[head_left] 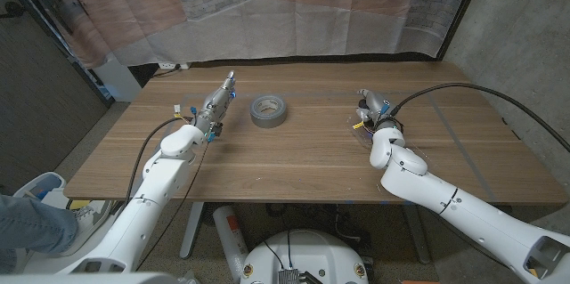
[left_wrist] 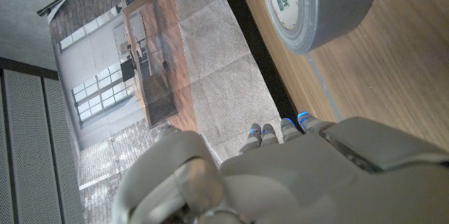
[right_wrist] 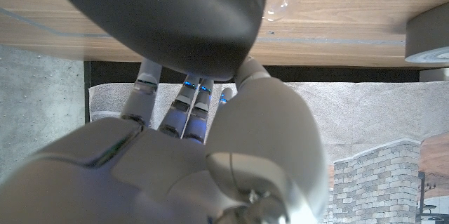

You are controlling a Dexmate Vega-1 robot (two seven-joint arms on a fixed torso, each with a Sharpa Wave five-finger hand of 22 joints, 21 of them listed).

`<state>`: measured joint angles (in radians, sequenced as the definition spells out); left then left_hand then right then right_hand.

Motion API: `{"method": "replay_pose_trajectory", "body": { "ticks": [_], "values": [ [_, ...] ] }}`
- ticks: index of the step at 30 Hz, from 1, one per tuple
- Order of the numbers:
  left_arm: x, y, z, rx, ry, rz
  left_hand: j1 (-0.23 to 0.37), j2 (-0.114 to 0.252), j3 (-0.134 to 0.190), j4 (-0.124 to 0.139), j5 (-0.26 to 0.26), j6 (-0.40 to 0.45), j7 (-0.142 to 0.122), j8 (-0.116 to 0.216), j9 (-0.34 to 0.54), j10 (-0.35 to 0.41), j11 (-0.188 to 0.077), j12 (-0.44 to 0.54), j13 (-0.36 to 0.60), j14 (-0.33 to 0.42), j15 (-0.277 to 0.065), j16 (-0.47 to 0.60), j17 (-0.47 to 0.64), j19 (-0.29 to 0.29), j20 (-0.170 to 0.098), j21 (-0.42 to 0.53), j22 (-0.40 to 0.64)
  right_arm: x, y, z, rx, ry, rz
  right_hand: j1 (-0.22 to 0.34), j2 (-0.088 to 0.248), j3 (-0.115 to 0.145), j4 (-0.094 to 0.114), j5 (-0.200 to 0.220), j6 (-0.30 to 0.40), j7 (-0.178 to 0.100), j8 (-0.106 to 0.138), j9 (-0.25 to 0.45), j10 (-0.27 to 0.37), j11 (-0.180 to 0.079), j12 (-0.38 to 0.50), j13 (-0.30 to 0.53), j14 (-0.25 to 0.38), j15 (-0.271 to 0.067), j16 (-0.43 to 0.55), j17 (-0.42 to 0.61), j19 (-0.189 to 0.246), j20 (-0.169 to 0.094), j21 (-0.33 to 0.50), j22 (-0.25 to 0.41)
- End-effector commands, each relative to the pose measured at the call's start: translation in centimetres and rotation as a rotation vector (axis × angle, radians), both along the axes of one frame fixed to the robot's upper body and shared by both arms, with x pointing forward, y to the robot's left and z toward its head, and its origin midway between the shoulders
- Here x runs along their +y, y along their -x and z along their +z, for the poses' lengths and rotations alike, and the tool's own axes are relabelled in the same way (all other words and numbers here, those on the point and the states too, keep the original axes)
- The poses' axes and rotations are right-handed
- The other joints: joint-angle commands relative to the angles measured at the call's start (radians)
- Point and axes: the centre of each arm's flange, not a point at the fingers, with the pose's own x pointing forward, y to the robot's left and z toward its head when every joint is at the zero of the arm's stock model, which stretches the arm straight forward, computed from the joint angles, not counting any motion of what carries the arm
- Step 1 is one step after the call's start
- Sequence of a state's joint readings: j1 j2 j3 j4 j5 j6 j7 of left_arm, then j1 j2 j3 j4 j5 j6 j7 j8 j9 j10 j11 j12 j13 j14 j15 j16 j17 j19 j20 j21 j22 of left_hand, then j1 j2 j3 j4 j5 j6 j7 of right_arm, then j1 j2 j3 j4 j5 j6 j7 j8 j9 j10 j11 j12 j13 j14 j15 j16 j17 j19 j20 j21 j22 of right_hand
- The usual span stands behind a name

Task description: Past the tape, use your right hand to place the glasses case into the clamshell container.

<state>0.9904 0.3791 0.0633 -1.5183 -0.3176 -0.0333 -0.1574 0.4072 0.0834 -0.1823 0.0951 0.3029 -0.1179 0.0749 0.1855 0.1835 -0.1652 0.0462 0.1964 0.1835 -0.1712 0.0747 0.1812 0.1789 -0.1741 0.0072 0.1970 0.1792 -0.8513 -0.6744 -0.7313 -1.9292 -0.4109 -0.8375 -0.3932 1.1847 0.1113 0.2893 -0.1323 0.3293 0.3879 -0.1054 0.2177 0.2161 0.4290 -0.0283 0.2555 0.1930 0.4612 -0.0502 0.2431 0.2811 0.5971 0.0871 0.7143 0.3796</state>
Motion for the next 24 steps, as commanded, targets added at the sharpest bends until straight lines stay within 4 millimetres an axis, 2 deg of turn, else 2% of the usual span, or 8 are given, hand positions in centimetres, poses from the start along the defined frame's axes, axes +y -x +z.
{"method": "replay_pose_trajectory", "body": {
  "ticks": [1, 5, 7, 8, 14, 16, 20, 24],
  "values": [
    [-0.05, 0.4, -0.14, 0.0, -0.001, 0.006, 0.005, 0.006, -0.009, -0.001, -0.001, 0.001, 0.005, 0.01, 0.002, -0.004, 0.003, 0.005, 0.002, -0.044, 0.001, 0.006, 0.005, -0.036, -0.002, 0.004, 0.003, -0.16, -0.09, -0.01, -0.002, -0.004, 0.011, -0.026, -0.01, -0.008, 0.005, 0.004, -0.001, 0.005, -0.006, 0.004, 0.004, 0.006, -0.001, 0.006, -0.002, -0.013, -0.004, 0.003, 0.083, -0.246, 0.006, -0.007],
    [-0.07, 0.43, -0.18, 0.003, -0.003, 0.007, 0.006, 0.006, -0.009, -0.001, -0.002, 0.001, 0.006, 0.01, 0.002, -0.004, 0.004, 0.004, 0.002, -0.044, 0.001, 0.006, 0.005, -0.037, -0.001, 0.004, 0.003, -0.21, -0.04, 0.11, -0.004, -0.005, 0.014, -0.074, -0.032, -0.03, 0.022, -0.004, -0.002, 0.014, -0.008, 0.005, 0.002, 0.016, -0.003, 0.006, -0.004, 0.007, -0.008, 0.001, 0.077, -0.207, 0.0, -0.037],
    [-0.09, 0.43, -0.17, 0.003, -0.001, 0.008, 0.006, 0.007, -0.01, -0.001, -0.002, 0.002, 0.006, 0.01, 0.002, -0.004, 0.004, 0.004, 0.002, -0.044, 0.001, 0.006, 0.005, -0.037, -0.001, 0.004, 0.003, -0.26, -0.03, 0.14, -0.005, -0.008, 0.018, -0.1, -0.04, -0.041, 0.032, -0.01, -0.007, 0.016, -0.01, 0.005, -0.004, 0.02, -0.006, 0.007, -0.002, 0.012, -0.009, 0.0, 0.078, -0.196, -0.003, -0.051],
    [-0.1, 0.44, -0.16, 0.002, -0.003, 0.007, 0.006, 0.007, -0.01, -0.001, -0.002, 0.002, 0.005, 0.01, 0.002, -0.005, 0.004, 0.004, 0.002, -0.044, 0.001, 0.006, 0.005, -0.036, -0.002, 0.004, 0.003, -0.27, -0.02, 0.16, -0.002, -0.008, 0.018, -0.131, -0.047, -0.054, 0.045, -0.017, -0.007, 0.02, -0.01, 0.005, -0.006, 0.023, -0.007, 0.007, -0.003, 0.024, -0.011, -0.002, 0.072, -0.169, -0.009, -0.068],
    [-0.2, 0.3, -0.04, 0.003, -0.005, 0.005, 0.007, 0.008, -0.01, -0.001, -0.002, 0.003, 0.005, 0.01, 0.001, -0.004, 0.002, 0.004, 0.002, -0.043, 0.001, 0.006, 0.005, -0.037, -0.001, 0.004, 0.003, -0.32, 0.0, 0.17, 0.002, -0.009, 0.022, -0.192, -0.066, -0.079, 0.065, -0.036, -0.021, 0.028, -0.015, 0.004, -0.017, 0.036, -0.014, 0.006, -0.005, 0.048, -0.02, -0.013, 0.043, -0.092, -0.038, -0.117],
    [-0.23, 0.21, -0.01, 0.004, -0.005, 0.004, 0.007, 0.008, -0.011, -0.001, -0.002, 0.004, 0.005, 0.01, 0.001, -0.004, 0.002, 0.004, 0.002, -0.043, 0.0, 0.007, 0.005, -0.036, -0.001, 0.004, 0.003, -0.33, -0.01, 0.16, 0.004, -0.01, 0.023, -0.223, -0.069, -0.089, 0.076, -0.049, -0.028, 0.034, -0.016, 0.003, -0.028, 0.04, -0.019, 0.005, -0.006, 0.073, -0.025, -0.02, 0.011, -0.032, -0.062, -0.146],
    [-0.27, 0.01, 0.04, 0.006, -0.006, 0.0, 0.007, 0.008, -0.011, -0.001, -0.002, 0.004, 0.005, 0.011, 0.001, -0.004, 0.003, 0.004, 0.002, -0.043, 0.0, 0.007, 0.005, -0.037, 0.0, 0.004, 0.003, -0.37, -0.06, 0.17, 0.007, -0.008, 0.021, -0.243, -0.069, -0.093, 0.079, -0.064, -0.032, 0.036, -0.016, 0.001, -0.034, 0.039, -0.023, 0.004, -0.024, 0.094, -0.038, -0.034, -0.032, 0.035, -0.098, -0.179],
    [-0.35, -0.16, 0.07, 0.008, -0.008, -0.002, 0.008, 0.009, -0.012, -0.002, -0.002, 0.004, 0.005, 0.01, 0.001, -0.004, 0.004, 0.004, 0.002, -0.043, 0.0, 0.006, 0.005, -0.037, 0.0, 0.004, 0.003, -0.45, -0.1, 0.16, 0.008, -0.005, 0.009, -0.251, -0.07, -0.094, 0.079, -0.072, -0.033, 0.037, -0.016, 0.0, -0.037, 0.042, -0.024, 0.004, -0.037, 0.107, -0.045, -0.04, -0.056, 0.062, -0.115, -0.19]
  ]
}}
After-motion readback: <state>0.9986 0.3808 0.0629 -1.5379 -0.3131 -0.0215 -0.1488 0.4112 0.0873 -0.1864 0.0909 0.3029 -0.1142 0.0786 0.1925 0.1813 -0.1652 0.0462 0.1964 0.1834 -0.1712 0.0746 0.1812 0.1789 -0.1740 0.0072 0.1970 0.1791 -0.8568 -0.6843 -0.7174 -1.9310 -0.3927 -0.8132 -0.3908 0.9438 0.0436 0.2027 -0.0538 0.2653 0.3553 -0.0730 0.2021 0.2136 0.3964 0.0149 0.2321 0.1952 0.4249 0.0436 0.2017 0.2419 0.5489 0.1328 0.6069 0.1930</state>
